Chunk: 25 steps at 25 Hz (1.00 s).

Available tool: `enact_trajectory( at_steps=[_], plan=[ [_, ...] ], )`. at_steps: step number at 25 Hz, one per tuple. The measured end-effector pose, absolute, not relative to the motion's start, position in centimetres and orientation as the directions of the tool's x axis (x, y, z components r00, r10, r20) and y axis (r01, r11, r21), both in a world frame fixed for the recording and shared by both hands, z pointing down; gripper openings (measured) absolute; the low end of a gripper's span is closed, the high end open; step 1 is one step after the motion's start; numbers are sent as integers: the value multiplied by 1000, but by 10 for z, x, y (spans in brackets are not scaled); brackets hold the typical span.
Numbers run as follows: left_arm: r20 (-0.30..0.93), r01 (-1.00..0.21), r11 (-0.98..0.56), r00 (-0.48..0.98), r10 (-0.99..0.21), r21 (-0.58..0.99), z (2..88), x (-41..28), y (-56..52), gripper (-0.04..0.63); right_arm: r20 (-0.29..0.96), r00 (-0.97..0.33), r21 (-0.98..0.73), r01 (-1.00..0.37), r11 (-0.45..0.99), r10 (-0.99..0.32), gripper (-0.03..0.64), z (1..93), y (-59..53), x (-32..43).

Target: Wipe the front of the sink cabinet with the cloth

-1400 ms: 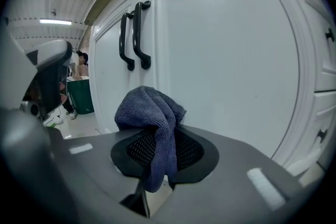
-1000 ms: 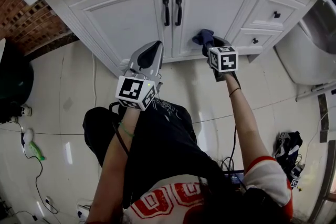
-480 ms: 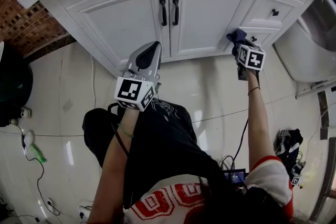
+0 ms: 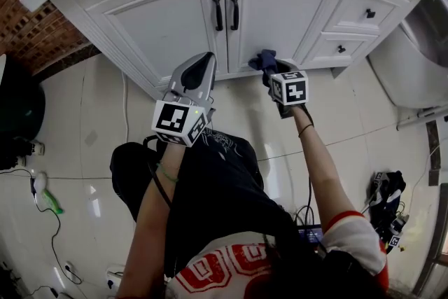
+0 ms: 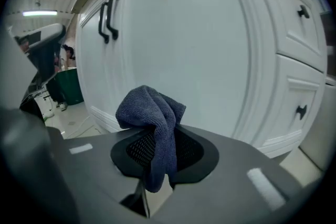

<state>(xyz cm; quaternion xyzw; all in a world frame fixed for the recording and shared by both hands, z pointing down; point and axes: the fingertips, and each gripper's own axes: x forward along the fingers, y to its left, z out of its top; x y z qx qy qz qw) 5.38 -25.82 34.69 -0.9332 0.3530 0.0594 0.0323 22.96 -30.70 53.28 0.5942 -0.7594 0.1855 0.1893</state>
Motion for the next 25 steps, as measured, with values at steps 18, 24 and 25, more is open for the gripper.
enact_trajectory(
  at_steps=[18,24,25],
  plan=[
    [-122,-663,-748,744,-657,-20,350,54,-260,0,565,-160,-36,-985,170,-809,78,557,-323,256],
    [-107,-658,-752,751,-652,-43,354,53,-259,0,575,-3,-5,-1000,0,-818,78,556,-310,353],
    [-105,-659,-751,750,-653,-41,354,53,-259,0,575,19,6,-1000,-19,-818,78,555,-308,367]
  ],
)
